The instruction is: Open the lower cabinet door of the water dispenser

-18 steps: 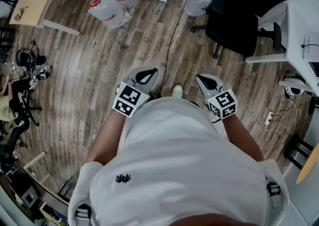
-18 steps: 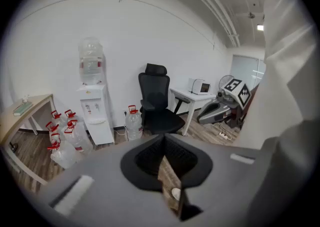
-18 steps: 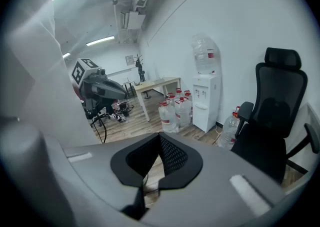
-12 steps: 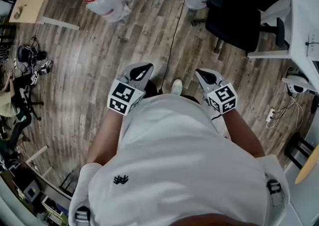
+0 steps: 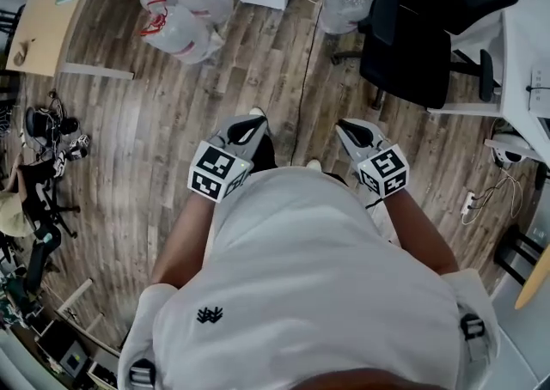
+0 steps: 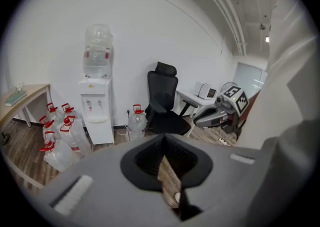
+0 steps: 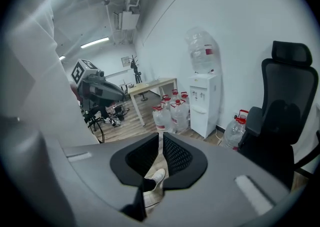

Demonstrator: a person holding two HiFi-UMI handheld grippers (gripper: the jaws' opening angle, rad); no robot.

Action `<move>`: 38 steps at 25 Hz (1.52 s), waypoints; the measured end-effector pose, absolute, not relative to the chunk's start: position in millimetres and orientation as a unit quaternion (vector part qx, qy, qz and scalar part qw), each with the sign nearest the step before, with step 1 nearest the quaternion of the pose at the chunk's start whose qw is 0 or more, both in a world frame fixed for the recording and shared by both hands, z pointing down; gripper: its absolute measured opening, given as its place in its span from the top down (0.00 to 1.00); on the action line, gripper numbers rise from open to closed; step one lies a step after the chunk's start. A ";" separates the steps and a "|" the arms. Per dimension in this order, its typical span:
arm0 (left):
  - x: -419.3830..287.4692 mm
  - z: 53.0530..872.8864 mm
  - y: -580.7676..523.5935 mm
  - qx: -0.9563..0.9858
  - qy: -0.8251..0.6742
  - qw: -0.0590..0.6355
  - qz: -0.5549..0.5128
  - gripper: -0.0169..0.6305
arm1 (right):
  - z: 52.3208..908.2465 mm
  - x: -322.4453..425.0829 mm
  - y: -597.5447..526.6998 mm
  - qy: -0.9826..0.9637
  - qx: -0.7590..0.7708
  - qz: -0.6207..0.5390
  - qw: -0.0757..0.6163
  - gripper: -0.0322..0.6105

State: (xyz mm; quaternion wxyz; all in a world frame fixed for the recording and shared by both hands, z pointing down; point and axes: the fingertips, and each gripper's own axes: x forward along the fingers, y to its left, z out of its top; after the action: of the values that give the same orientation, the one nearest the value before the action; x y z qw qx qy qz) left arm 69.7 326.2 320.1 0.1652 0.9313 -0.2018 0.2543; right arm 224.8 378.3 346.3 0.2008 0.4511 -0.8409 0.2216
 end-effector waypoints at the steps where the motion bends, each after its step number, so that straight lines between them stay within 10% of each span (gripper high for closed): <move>1: 65.6 319.9 310.7 0.934 -0.192 0.164 0.253 0.89 | 345.1 218.0 363.8 -0.838 0.455 0.221 0.204 0.94; 21: 19.4 346.7 112.4 0.939 -0.146 0.189 0.249 0.83 | 390.7 183.7 153.8 -0.796 0.490 0.240 0.262 0.87; 38: 115.1 418.7 -59.8 0.914 -0.133 0.213 0.318 0.83 | 616.7 271.8 -97.7 -0.786 0.439 0.296 0.318 0.80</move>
State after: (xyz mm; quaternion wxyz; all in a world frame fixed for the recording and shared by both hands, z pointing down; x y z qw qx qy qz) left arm 115.1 -59.8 418.7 0.2129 0.9142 -0.1330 0.3180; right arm 271.8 -97.7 616.7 0.3184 0.4391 -0.7862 0.2961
